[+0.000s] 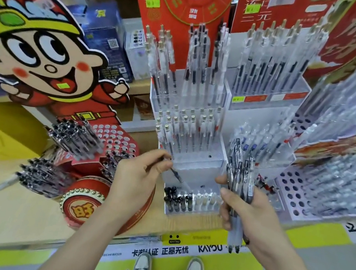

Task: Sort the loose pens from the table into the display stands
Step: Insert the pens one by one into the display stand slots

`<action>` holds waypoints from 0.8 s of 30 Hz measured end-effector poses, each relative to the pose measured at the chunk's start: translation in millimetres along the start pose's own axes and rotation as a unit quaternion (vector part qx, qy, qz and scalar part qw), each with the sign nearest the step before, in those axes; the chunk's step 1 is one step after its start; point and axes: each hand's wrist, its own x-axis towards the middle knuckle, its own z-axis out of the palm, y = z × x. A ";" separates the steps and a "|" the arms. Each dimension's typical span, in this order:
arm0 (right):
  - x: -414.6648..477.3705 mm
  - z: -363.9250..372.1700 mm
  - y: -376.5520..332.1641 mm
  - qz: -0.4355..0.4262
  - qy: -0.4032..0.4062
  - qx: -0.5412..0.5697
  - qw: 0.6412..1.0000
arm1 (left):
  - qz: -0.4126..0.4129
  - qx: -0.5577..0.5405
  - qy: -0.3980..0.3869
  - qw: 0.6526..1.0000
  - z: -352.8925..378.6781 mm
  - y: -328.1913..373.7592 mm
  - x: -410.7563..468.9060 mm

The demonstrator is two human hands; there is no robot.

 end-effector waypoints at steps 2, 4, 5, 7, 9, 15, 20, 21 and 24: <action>0.4 0.6 -1.3 -0.002 0.005 0.003 1.000 | -0.030 -0.076 0.015 0.997 -6.2 8.6 2.6; 1.4 4.0 -3.9 -0.004 0.011 0.005 1.000 | -0.037 -0.141 0.030 0.989 -12.2 22.6 4.7; 1.9 6.4 -5.9 -0.005 0.013 0.001 1.000 | -0.042 -0.172 0.034 0.984 -14.6 30.4 4.8; 2.0 10.8 -9.8 -0.006 0.012 -0.013 1.000 | -0.061 -0.237 0.038 0.969 -16.8 43.0 5.6; -0.6 13.7 -13.8 -0.009 0.001 -0.007 1.000 | -0.073 -0.279 0.042 0.957 -18.8 51.1 6.2; -6.0 30.2 -15.6 -0.024 -0.005 0.024 0.999 | -0.064 -0.244 0.077 0.965 -50.4 43.2 4.9; -4.9 65.9 -7.1 -0.002 -0.001 0.037 0.999 | -0.059 -0.192 0.152 0.968 -114.2 13.2 8.8; -4.2 74.0 -7.1 0.002 -0.003 0.035 0.999 | -0.058 -0.191 0.152 0.968 -124.1 7.9 9.0; -0.1 99.7 -6.8 0.015 -0.004 0.026 1.000 | -0.054 -0.179 0.156 0.970 -144.6 -4.9 7.6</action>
